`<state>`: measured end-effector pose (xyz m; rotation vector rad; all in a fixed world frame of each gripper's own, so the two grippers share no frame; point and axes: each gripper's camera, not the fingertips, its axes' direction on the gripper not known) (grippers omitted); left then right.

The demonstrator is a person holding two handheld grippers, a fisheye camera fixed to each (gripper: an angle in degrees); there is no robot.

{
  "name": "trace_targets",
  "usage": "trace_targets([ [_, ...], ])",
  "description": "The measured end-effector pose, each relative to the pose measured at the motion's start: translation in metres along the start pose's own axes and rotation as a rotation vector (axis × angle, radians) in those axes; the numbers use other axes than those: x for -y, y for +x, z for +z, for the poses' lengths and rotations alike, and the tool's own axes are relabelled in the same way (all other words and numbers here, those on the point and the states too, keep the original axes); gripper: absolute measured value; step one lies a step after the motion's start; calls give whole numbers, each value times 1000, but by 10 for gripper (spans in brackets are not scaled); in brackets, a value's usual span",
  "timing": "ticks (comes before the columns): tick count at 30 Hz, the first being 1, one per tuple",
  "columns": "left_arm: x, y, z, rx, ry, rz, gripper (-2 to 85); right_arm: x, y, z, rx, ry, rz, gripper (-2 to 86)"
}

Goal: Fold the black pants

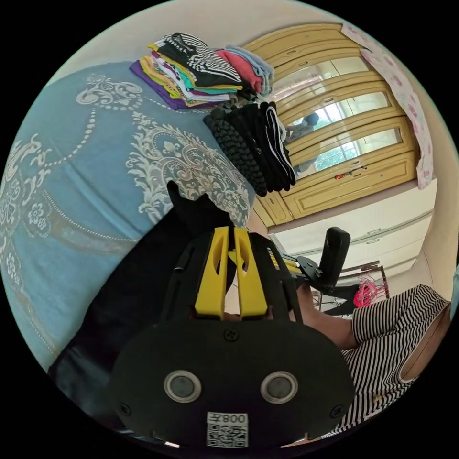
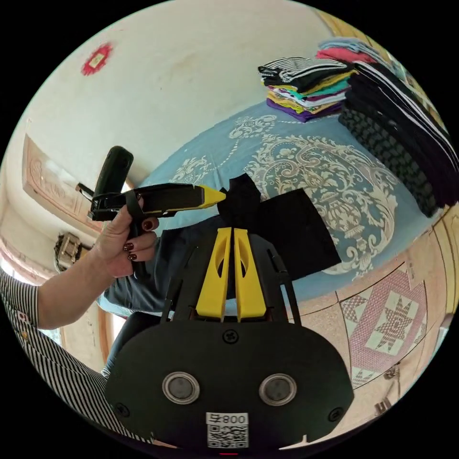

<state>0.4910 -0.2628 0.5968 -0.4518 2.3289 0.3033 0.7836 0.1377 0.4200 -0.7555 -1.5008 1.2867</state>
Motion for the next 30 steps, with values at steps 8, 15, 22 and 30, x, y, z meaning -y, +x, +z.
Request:
trace_targets([
  [8, 9, -12, 56, 148, -68, 62, 57, -20, 95, -14, 160, -15, 316, 4],
  [15, 34, -30, 92, 391, -194, 88, 68, -6, 118, -24, 222, 2, 359, 4],
  [22, 37, -23, 137, 495, -277, 149, 18, 4, 138, -36, 293, 38, 397, 3],
  [30, 39, 9, 143, 480, -181, 193, 6, 12, 159, -54, 401, 119, 427, 3],
])
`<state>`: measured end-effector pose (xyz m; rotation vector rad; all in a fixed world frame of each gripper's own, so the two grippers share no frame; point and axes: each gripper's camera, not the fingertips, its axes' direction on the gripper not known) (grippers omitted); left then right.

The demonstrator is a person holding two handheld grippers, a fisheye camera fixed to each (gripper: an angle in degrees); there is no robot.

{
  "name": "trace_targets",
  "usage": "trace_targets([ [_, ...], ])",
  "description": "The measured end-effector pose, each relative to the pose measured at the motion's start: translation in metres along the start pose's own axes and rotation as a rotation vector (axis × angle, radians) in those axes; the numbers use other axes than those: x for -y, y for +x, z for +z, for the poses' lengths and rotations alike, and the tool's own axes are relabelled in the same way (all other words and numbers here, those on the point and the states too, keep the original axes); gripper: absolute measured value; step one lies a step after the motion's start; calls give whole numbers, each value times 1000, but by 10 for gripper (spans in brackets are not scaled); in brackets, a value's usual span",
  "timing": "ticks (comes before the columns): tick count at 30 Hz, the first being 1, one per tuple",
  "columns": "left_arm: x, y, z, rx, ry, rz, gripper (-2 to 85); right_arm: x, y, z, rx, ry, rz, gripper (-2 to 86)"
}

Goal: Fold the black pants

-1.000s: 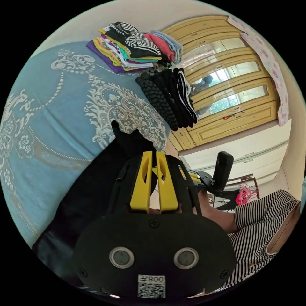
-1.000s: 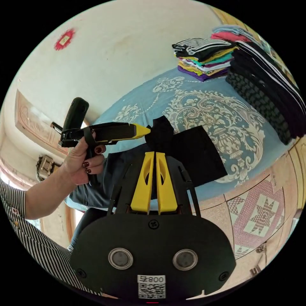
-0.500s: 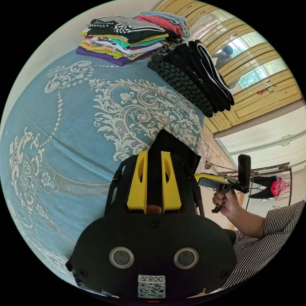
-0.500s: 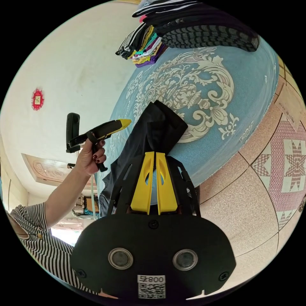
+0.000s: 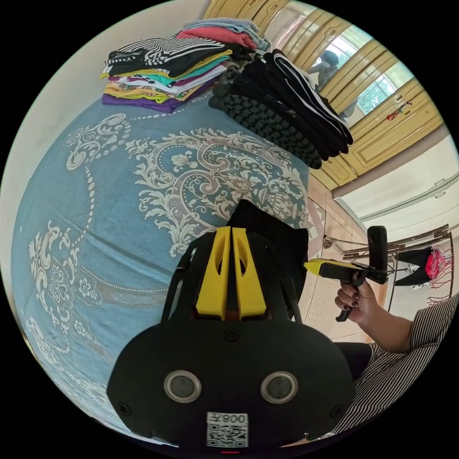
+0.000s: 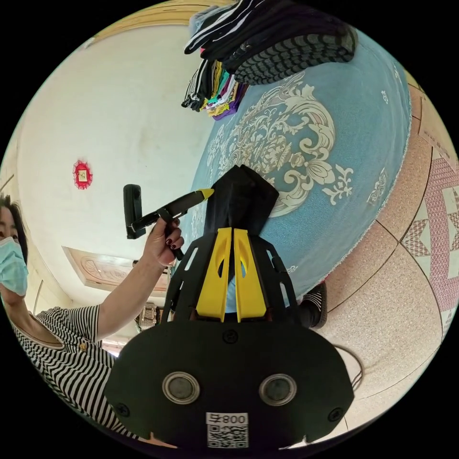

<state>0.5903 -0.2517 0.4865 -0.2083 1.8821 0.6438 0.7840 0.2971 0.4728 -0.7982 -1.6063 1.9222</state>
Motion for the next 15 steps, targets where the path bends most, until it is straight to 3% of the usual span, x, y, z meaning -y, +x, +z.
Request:
trace_targets([
  [9, 6, 18, 0, -54, 52, -50, 5, 14, -8, 4, -13, 29, -71, 2],
  [15, 21, 34, 5, -58, -8, -67, 11, 20, 26, 26, 17, 22, 88, 2],
])
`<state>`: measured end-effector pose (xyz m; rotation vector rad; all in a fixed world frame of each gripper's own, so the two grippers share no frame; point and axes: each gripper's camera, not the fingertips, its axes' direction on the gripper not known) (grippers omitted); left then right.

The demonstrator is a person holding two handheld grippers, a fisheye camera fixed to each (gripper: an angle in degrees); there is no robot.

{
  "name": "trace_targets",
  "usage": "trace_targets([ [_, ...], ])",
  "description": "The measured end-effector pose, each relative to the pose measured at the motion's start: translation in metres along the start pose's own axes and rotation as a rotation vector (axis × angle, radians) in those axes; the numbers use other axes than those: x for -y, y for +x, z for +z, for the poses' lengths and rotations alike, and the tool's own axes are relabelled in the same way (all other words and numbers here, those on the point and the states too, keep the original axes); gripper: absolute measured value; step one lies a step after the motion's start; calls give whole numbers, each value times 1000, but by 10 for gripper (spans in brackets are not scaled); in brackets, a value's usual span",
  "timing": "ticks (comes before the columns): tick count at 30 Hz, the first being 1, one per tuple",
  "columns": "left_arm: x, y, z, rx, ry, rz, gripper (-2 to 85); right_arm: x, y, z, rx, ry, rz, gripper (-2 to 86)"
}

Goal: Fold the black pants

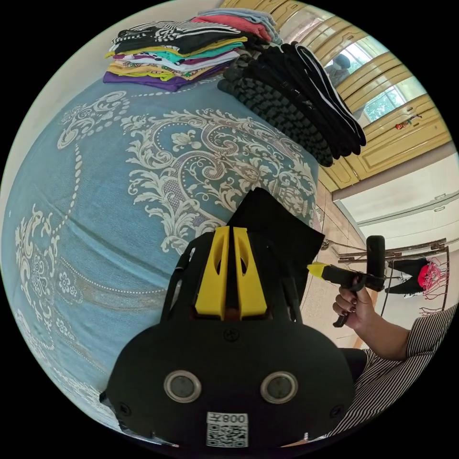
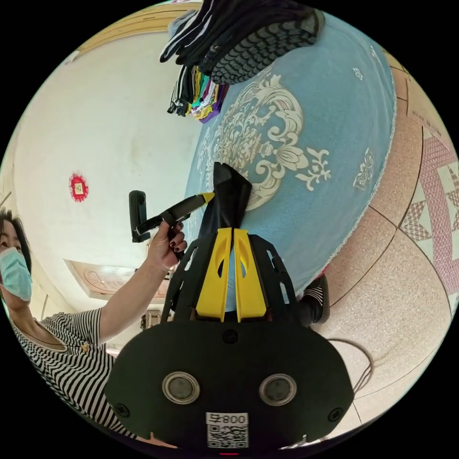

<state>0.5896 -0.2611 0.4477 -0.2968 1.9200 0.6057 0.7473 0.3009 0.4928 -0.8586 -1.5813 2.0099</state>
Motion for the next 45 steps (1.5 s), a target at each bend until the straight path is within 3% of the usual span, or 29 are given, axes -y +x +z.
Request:
trace_targets([
  [7, 10, 43, -42, -9, 131, 38, 6, 6, -13, -11, -126, 106, -54, 0],
  [12, 36, 74, -36, 23, 12, 54, 2, 33, -48, 39, -239, 5, -238, 0],
  [14, 44, 84, -45, 14, 13, 52, 1, 41, -41, 62, -338, -54, -233, 0],
  [19, 53, 119, -85, 73, 52, 69, 1, 39, -39, 83, -352, -43, -248, 0],
  [23, 62, 152, -100, 151, 29, 124, 1, 31, -48, 112, -477, -54, -372, 0],
  [27, 71, 166, -132, 113, 20, 87, 1, 25, -49, 136, -562, -68, -463, 1],
  [33, 0, 159, -241, 108, 201, -115, 3, 32, -31, 137, -503, -40, -395, 1],
  [37, -106, 121, -312, 194, 207, -460, 3, 27, -40, 146, -450, -47, -467, 3],
  [45, -277, 118, -435, 439, 131, -1014, 3, -5, -109, 323, -89, -553, -812, 30],
])
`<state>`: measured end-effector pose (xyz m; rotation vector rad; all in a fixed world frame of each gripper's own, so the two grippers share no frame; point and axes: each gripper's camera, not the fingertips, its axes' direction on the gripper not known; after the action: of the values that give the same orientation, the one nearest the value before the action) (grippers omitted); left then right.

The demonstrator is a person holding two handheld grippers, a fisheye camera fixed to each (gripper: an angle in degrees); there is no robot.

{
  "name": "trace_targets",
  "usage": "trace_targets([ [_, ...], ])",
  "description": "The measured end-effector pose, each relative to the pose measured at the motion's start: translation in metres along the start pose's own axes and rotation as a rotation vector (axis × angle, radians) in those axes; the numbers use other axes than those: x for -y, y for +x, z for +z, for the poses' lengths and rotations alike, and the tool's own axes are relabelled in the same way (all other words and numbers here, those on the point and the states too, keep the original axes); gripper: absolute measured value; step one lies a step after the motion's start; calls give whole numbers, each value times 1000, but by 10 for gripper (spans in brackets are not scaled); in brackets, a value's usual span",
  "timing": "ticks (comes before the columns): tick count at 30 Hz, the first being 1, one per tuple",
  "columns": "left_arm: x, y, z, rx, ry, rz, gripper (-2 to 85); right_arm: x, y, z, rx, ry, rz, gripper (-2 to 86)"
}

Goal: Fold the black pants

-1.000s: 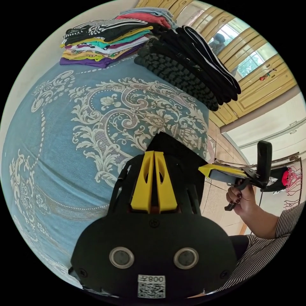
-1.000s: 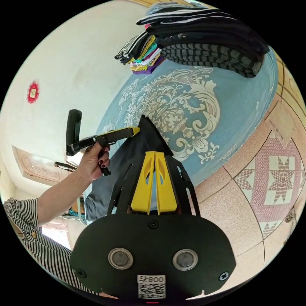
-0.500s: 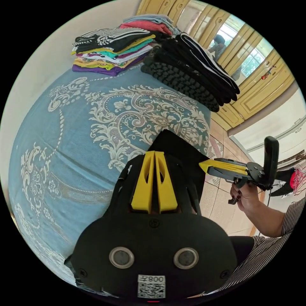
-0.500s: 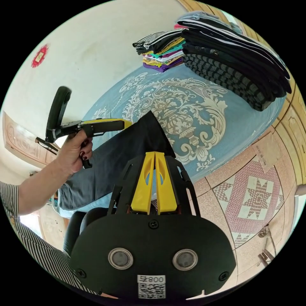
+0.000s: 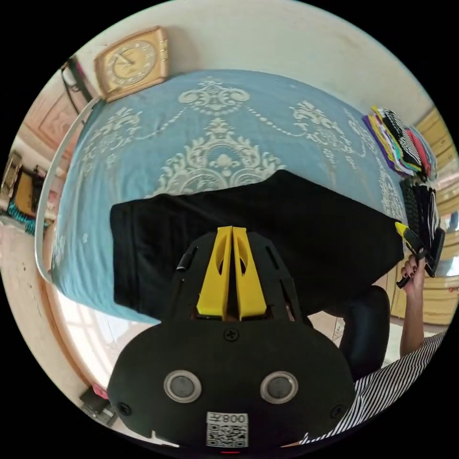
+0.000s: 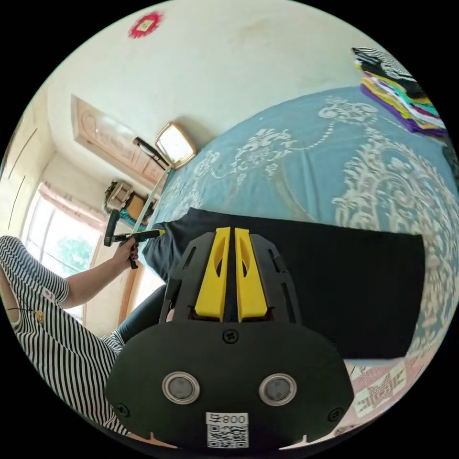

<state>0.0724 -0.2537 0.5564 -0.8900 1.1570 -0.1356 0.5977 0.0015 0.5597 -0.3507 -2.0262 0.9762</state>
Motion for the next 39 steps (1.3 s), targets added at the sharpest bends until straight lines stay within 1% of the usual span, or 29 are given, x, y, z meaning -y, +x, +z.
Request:
trace_targets([
  [2, -24, -42, -9, 90, -76, -128, 3, 24, -10, 37, 54, -65, -54, 40],
  [3, -29, -50, -10, 74, -88, -135, 3, 38, -17, 62, 79, -111, -96, 48],
  [4, -41, -63, -21, -18, -30, -152, 3, 44, -21, 74, 84, -133, -113, 50],
  [5, -47, -71, -32, -67, -24, -188, 3, 56, -29, 97, 88, -178, -148, 54],
  [8, -55, -67, -59, -52, -9, -157, 3, 76, -46, 147, 59, -271, -240, 58],
  [10, -58, -66, -77, -80, 7, -164, 4, 85, -54, 173, 26, -308, -282, 61],
  [13, -59, -53, -111, -91, 73, -81, 6, 97, -62, 206, -12, -330, -341, 74],
  [15, -53, -42, -127, -158, 111, -20, 9, 105, -64, 232, -39, -358, -375, 85],
  [17, -35, -25, -142, -286, 168, 95, 18, 107, -63, 254, -51, -407, -394, 88],
  [20, 1, -6, -145, -422, 182, 228, 44, 101, -57, 289, -94, -497, -422, 81],
  [24, 36, 15, -147, -442, 173, 391, 80, 86, -59, 294, -82, -462, -490, 33],
  [27, 59, 31, -143, -425, 93, 544, 93, 70, -66, 292, -121, -395, -550, 15],
  [29, 71, 37, -134, -437, -13, 618, 82, 61, -72, 291, -152, -357, -593, 11],
  [31, 75, 37, -136, -470, -23, 653, 64, 53, -79, 291, -183, -332, -636, 8],
  [34, 73, 33, -148, -464, 28, 658, 38, 42, -87, 290, -259, -277, -676, 4],
  [37, 70, 31, -144, -424, 41, 628, 31, 42, -82, 280, -341, -193, -607, 2],
  [39, 71, 27, -139, -444, 41, 587, 31, 42, -75, 273, -372, -175, -539, 2],
])
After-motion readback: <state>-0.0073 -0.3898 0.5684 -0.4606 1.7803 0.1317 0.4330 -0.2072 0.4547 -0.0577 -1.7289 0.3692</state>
